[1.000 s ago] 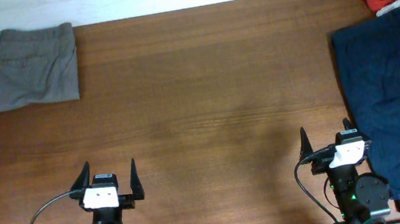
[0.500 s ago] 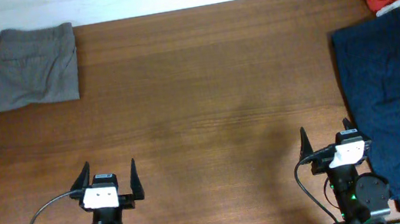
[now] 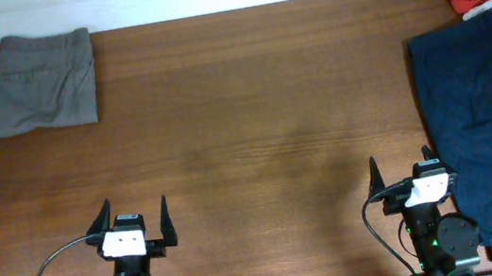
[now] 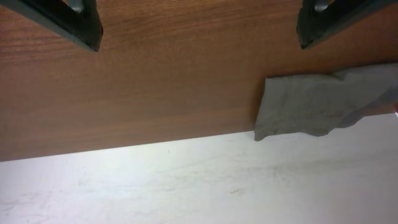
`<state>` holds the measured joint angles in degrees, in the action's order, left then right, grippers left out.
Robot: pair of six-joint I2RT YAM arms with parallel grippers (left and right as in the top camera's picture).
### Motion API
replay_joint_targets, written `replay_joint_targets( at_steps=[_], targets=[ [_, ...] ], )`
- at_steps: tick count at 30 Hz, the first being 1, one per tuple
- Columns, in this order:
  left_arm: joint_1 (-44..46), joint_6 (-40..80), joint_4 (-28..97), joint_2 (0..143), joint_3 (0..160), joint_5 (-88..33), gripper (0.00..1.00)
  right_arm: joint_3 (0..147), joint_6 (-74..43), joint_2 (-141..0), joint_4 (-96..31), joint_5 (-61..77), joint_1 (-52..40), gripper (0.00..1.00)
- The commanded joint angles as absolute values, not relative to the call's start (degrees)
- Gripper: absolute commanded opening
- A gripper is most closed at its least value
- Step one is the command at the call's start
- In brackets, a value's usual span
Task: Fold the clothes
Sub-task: 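Open the right gripper and move it toward the navy trousers pile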
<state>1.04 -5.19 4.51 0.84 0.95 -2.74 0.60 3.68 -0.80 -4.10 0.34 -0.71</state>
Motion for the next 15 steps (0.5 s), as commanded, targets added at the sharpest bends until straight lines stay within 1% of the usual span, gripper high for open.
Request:
replay_joint_targets(
  at_steps=[1, 3, 7, 8, 13, 15],
  targets=[
    [0.73, -6.11, 4.51, 0.30, 0.49, -2.55, 0.99, 0.32, 3.77, -0.19, -3.60, 1.74, -0.36, 0.98],
    [0.73, -6.13, 4.51, 0.30, 0.49, -2.55, 0.99, 0.32, -0.95, -0.21, -3.42, 10.24, -0.36, 0.98],
    [0.73, -6.13, 4.51, 0.30, 0.49, -2.55, 0.99, 0.32, -27.90, -0.21, -2.79, 40.80, -0.36, 0.98],
    [0.73, -6.13, 4.51, 0.30, 0.49, -2.55, 0.99, 0.32, -30.46, -0.19, -2.74, 44.14, -0.36, 0.98],
    [0.73, -6.13, 4.51, 0.30, 0.49, -2.55, 0.99, 0.32, -49.41, -0.21, 2.85, 45.95, -0.36, 0.98],
    [0.73, -6.13, 4.51, 0.30, 0.49, -2.55, 0.99, 0.32, -51.33, -0.21, 9.78, 47.03, -0.36, 0.98]
  ],
)
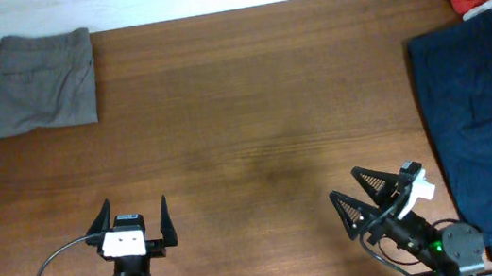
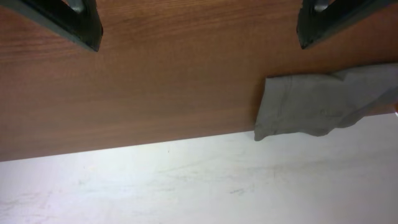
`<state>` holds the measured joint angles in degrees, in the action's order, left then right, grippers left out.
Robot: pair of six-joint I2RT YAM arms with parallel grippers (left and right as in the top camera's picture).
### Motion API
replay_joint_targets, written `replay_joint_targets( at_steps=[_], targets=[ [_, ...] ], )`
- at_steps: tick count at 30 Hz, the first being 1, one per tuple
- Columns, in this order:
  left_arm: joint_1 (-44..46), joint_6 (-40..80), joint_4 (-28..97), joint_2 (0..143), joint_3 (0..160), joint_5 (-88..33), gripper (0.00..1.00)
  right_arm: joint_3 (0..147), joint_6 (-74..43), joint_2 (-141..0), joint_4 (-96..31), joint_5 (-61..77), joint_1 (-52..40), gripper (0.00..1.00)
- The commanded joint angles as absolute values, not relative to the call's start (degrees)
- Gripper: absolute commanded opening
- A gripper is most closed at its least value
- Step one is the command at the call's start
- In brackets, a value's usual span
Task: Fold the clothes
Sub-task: 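Open the right gripper and move it toward the navy trousers pile, then grasp the navy trousers on the right pile with the right gripper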
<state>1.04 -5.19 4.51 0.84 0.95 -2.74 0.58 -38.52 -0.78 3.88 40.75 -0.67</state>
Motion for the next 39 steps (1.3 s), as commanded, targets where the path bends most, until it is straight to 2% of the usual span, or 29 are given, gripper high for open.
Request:
replay_joint_targets(
  at_steps=[1, 4, 7, 11, 16, 22, 29, 31, 34, 39],
  targets=[
    [0.73, -6.13, 4.51, 0.30, 0.49, -2.55, 1.00, 0.32, -51.31, -0.19, 14.87, 47.70, -0.36, 0.98],
    [0.73, -6.13, 4.51, 0.30, 0.49, -2.55, 0.99, 0.84, -50.81, -0.21, 24.38, 47.62, -0.36, 0.98],
    [0.73, -6.13, 4.54, 0.30, 0.49, -2.55, 0.99, 3.60, -45.41, -0.54, 24.01, 46.83, -0.34, 0.98],
    [0.73, -6.13, 4.51, 0.30, 0.49, -2.55, 0.99, 10.00, -37.67, -3.40, 16.03, 40.64, -0.34, 0.98],
    [0.73, -6.13, 4.51, 0.30, 0.49, -2.55, 0.99, 22.70, -24.56, -15.00, 3.79, 31.44, -0.36, 0.98],
    [0.73, -6.13, 4.51, 0.30, 0.49, -2.55, 0.99, 43.31, -10.31, -37.98, -16.91, 12.56, -0.34, 0.98],
    [0.73, -6.13, 4.51, 0.30, 0.49, -2.55, 0.99, 70.02, -8.32, -68.84, -39.46, -12.80, -0.19, 0.98],
    [0.73, -6.13, 4.51, 0.30, 0.49, -2.55, 0.99, 77.95, -8.23, -79.55, -44.77, -15.73, 0.89, 0.98],
    [0.73, -6.13, 4.51, 0.30, 0.49, -2.55, 0.99, 85.78, -8.14, -90.30, -49.28, -15.70, 1.98, 0.98],
    [0.73, -6.13, 4.51, 0.30, 0.49, -2.55, 0.99, 92.49, -7.22, -102.17, -47.20, -19.68, 3.20, 0.98]
  ],
)
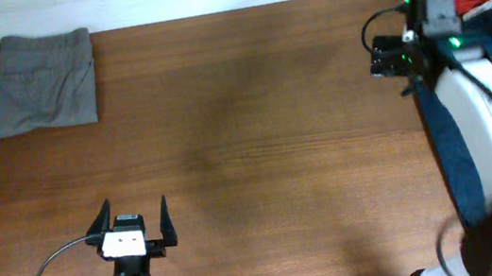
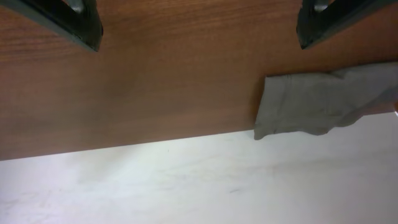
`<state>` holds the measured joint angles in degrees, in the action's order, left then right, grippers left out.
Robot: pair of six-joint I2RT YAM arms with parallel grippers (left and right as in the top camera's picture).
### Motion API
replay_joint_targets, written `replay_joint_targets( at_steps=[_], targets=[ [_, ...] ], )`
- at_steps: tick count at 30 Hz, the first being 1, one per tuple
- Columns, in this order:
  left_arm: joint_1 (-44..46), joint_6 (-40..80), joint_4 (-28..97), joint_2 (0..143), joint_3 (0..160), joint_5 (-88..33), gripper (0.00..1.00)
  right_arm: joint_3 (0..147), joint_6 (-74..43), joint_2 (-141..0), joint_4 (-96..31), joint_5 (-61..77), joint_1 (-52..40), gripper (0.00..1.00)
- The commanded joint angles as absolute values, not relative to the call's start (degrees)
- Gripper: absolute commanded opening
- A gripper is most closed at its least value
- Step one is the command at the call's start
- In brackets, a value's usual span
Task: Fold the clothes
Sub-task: 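Grasp the navy trousers on the right pile with the right gripper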
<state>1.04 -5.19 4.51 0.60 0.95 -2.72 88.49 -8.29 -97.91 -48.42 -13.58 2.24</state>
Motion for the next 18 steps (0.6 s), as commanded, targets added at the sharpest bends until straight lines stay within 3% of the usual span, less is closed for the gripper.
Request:
replay_joint_targets(
  at_steps=[1, 10, 18],
  targets=[
    [0.73, -6.13, 4.51, 0.30, 0.49, -2.55, 0.99, 92.77, -7.25, -103.72, -46.06, -21.80, 3.60, 0.98],
    [0.73, -6.13, 4.51, 0.30, 0.49, -2.55, 0.99, 92.90, 1.52, -117.25, -36.42, -32.03, 7.55, 0.99],
    [0.73, -6.13, 4.51, 0.30, 0.49, -2.55, 0.99, 92.92, 2.81, -125.78, -30.48, -31.33, 10.28, 0.99]
  ],
)
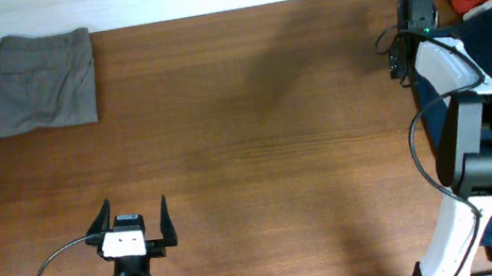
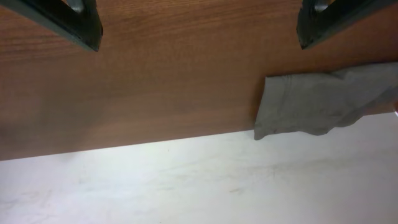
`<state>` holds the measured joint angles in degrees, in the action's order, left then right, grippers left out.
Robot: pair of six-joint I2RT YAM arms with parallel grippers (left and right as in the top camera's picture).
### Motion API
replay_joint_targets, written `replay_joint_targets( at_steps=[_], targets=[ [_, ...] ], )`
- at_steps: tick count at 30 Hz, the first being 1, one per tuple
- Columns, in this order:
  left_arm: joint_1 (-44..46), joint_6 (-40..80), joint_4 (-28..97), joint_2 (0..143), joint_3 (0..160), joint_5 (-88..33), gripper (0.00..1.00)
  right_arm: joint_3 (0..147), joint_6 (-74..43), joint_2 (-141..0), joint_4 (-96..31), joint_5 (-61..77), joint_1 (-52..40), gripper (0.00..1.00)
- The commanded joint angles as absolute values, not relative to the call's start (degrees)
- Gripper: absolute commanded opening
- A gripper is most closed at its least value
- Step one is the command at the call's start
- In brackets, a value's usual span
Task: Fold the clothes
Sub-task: 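Grasp the navy trousers on the right pile with the right gripper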
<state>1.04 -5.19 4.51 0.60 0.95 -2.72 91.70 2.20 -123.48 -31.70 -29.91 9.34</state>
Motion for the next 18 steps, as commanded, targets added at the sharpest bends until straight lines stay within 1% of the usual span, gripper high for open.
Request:
replay_joint_targets(
  at_steps=[1, 8, 11, 13, 15, 18],
  targets=[
    [0.73, -6.13, 4.51, 0.30, 0.49, -2.55, 0.99, 92.92, 2.83, -126.39, -29.87, -31.09, 10.46, 0.99],
    [0.73, -6.13, 4.51, 0.30, 0.49, -2.55, 0.99, 92.90, 2.79, -130.02, -27.90, -30.02, 11.94, 0.96],
    [0.73, -6.13, 4.51, 0.30, 0.49, -2.55, 0.99, 92.90, 2.79, -130.69, -27.59, -25.91, 12.49, 0.96],
    [0.73, -6.13, 4.51, 0.30, 0.49, -2.55, 0.99, 92.90, 2.79, -130.91, -27.59, -24.40, 12.64, 0.88],
    [0.73, -6.13, 4.51, 0.30, 0.49, -2.55, 0.99, 92.90, 2.76, -130.91, -27.59, -25.04, 12.73, 0.59],
    [0.73, -6.13, 4.51, 0.30, 0.49, -2.55, 0.99, 92.92, 2.76, -130.89, -28.01, -26.79, 12.78, 0.40]
  ],
)
